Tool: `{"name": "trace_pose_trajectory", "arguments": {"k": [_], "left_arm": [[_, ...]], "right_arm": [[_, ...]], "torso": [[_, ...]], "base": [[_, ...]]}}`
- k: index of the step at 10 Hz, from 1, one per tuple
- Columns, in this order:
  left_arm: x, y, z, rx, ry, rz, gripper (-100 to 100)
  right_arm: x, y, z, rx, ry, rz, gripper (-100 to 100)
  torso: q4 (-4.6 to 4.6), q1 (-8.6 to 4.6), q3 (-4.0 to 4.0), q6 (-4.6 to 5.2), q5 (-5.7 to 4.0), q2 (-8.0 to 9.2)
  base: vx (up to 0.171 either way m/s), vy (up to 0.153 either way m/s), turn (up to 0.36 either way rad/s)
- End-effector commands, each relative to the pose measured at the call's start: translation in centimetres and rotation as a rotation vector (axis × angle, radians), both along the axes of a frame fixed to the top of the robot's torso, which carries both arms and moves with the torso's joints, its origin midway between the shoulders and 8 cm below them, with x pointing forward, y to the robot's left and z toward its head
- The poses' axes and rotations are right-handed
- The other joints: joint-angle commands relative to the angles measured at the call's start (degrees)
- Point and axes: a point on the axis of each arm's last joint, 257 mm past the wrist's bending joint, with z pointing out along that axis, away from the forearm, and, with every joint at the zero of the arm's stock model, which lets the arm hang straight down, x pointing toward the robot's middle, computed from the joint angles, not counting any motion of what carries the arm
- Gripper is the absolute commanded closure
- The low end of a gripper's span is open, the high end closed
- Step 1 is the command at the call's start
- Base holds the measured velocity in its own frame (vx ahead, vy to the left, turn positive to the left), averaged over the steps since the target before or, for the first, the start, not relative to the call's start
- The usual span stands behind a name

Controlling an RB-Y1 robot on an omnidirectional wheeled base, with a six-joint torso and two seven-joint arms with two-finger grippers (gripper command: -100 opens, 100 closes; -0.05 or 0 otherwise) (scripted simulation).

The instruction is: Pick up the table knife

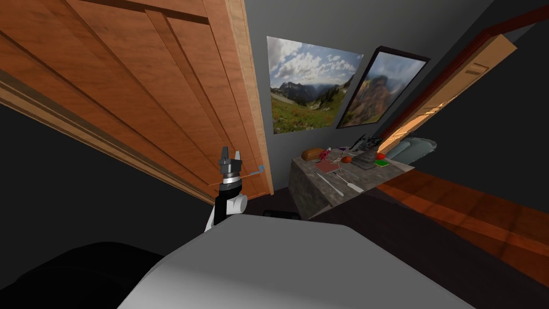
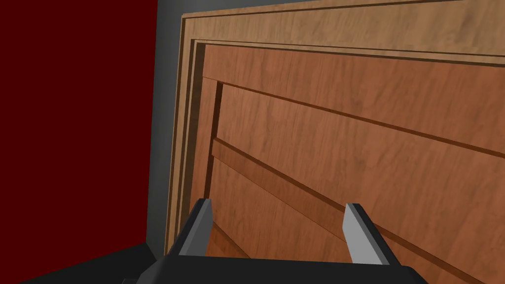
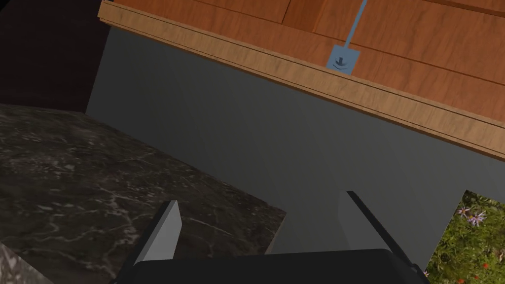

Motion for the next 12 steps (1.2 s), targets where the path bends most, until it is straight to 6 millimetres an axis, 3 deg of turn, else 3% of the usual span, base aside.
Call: {"name": "trace_pose_trajectory", "arguments": {"k": [1, 2, 3, 4, 5, 6, 7, 8, 9, 11, 12], "left_arm": [[0.0, 0.0, 0.0, 0.000, 0.000, 0.000, 0], [0.0, 0.0, 0.0, 0.000, 0.000, 0.000, 0], [0.0, 0.0, 0.0, 0.000, 0.000, 0.000, 0], [0.0, 0.0, 0.0, 0.000, 0.000, 0.000, 0], [0.0, 0.0, 0.0, 0.000, 0.000, 0.000, 0], [0.0, 0.0, 0.0, 0.000, 0.000, 0.000, 0], [0.0, 0.0, 0.0, 0.000, 0.000, 0.000, 0], [0.0, 0.0, 0.0, 0.000, 0.000, 0.000, 0], [0.0, 0.0, 0.0, 0.000, 0.000, 0.000, 0], [0.0, 0.0, 0.0, 0.000, 0.000, 0.000, 0], [0.0, 0.0, 0.0, 0.000, 0.000, 0.000, 0]], "right_arm": [[-1.6, -1.0, -0.7, -0.030, 0.041, 0.027, -100], [-1.6, -1.1, -0.7, -0.031, 0.042, 0.029, -100], [-4.4, -2.2, -2.5, -0.065, 0.108, 0.056, -100], [-4.7, -2.6, -2.5, -0.078, 0.114, 0.072, -100], [-7.5, -3.9, -4.0, -0.111, 0.177, 0.095, -100], [-7.8, -4.5, -4.0, -0.128, 0.185, 0.115, -100], [-10.6, -5.9, -5.3, -0.160, 0.244, 0.135, -100], [-10.9, -6.6, -5.2, -0.178, 0.252, 0.156, -100], [-13.6, -8.4, -6.2, -0.215, 0.310, 0.179, -100], [-13.9, -9.4, -6.0, -0.237, 0.319, 0.204, -100], [-16.5, -11.6, -6.7, -0.281, 0.377, 0.234, -100]], "torso": [[0.00, 0.00, 0.00, 0.00, 0.00, 0.00], [0.00, -0.01, 0.00, 0.01, 0.01, 0.01], [0.01, -0.04, 0.03, 0.02, 0.00, 0.07], [0.01, 0.02, 0.02, 0.00, 0.01, 0.03], [0.00, 0.01, -0.01, 0.01, 0.01, -0.01], [-0.01, 0.04, -0.05, 0.00, 0.01, -0.08], [-0.01, 0.03, -0.03, 0.01, 0.02, -0.03], [0.00, 0.06, -0.01, 0.00, 0.02, -0.02], [0.00, 0.02, -0.01, 0.02, 0.02, -0.01], [-0.01, 0.05, -0.04, 0.02, 0.03, -0.06], [0.01, -0.04, 0.00, 0.02, 0.00, 0.02]], "base": [[0.037, 0.030, 0.050], [0.013, 0.018, -0.013], [0.034, 0.042, 0.106], [0.044, 0.039, 0.064], [0.065, 0.047, 0.091], [0.043, 0.043, 0.059], [0.038, 0.050, 0.134], [0.041, 0.037, 0.057], [0.058, 0.054, 0.096], [0.039, 0.027, 0.026], [0.046, 0.024, 0.100]]}}
